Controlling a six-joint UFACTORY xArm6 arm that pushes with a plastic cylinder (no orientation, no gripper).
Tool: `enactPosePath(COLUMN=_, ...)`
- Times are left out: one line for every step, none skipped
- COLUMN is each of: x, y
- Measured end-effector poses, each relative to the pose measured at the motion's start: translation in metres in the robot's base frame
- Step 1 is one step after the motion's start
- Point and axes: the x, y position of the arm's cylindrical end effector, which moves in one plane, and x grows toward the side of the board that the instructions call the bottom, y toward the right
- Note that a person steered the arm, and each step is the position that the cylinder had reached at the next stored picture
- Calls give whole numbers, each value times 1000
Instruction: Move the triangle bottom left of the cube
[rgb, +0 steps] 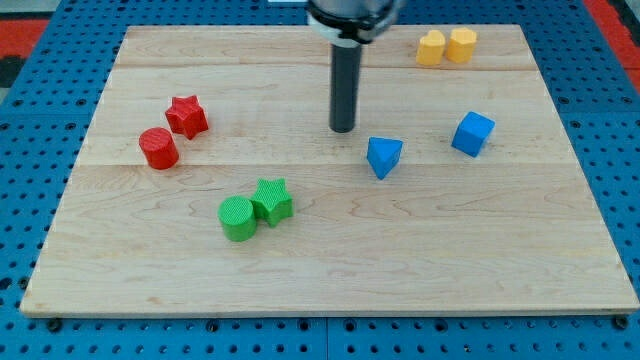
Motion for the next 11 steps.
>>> enactPosePath(x=50, y=9)
enactPosePath(x=71, y=18)
enactPosePath(x=64, y=86)
enactPosePath(x=60, y=118)
enactPosePath(x=58, y=61)
enactPosePath(x=38, y=96)
enactPosePath(x=38, y=111)
enactPosePath(x=38, y=68)
enactPosePath(x=33, y=55)
enactPosePath(x=33, y=40)
enactPosePath(x=33, y=29)
